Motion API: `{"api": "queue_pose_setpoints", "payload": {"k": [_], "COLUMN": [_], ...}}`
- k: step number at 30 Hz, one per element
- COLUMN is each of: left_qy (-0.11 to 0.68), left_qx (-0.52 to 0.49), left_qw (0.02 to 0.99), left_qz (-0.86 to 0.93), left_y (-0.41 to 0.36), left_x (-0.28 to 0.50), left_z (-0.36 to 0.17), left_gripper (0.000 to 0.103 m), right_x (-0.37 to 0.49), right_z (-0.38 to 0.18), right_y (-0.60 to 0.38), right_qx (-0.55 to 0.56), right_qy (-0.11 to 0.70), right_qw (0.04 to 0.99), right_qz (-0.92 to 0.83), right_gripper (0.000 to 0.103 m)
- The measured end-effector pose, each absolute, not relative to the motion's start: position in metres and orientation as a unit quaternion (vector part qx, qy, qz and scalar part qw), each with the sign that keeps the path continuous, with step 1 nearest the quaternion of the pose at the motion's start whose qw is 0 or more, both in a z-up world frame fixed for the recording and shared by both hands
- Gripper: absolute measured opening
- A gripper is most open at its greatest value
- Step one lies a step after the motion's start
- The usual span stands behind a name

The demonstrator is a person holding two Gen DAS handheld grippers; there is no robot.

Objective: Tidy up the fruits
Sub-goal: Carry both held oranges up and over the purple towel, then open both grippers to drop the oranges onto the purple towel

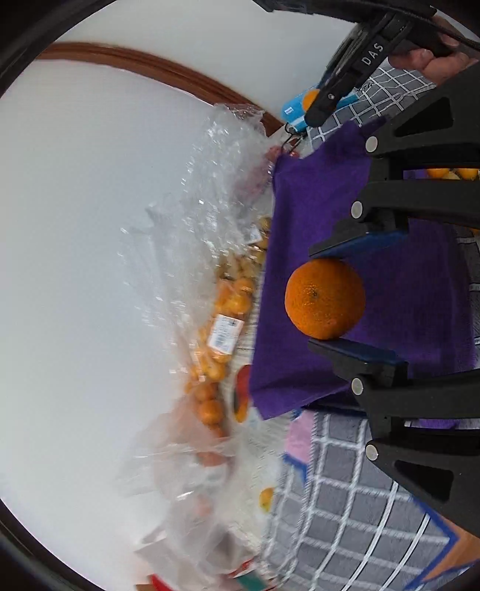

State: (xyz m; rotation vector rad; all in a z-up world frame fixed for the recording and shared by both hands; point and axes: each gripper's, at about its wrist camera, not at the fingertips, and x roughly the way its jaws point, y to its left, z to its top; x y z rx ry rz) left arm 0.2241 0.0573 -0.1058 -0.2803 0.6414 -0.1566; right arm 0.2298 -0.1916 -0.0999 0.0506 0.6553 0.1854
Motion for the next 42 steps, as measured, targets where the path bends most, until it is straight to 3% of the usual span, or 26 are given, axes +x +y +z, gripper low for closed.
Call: {"api": "queue_pose_setpoints", "payload": {"k": [12, 42], "left_qy": [0.347, 0.394], "left_qx": [-0.191, -0.124], "left_qw": [0.913, 0.908], "left_qz": [-0.091, -0.065], "left_y": [0.068, 0.042], "left_x": [0.240, 0.251], "left_z": [-0.141, -0.163], "left_gripper": [0.040, 0.040], "right_x": [0.257, 0.271], "right_z": [-0.143, -0.178], "right_y": [-0.215, -0.203], "right_qx": [0.047, 0.026], "right_qy": [0.382, 0.427], "right_qw": [0.921, 0.903], "right_qz": [0.060, 0.050], "right_gripper": [0.033, 0.033]}}
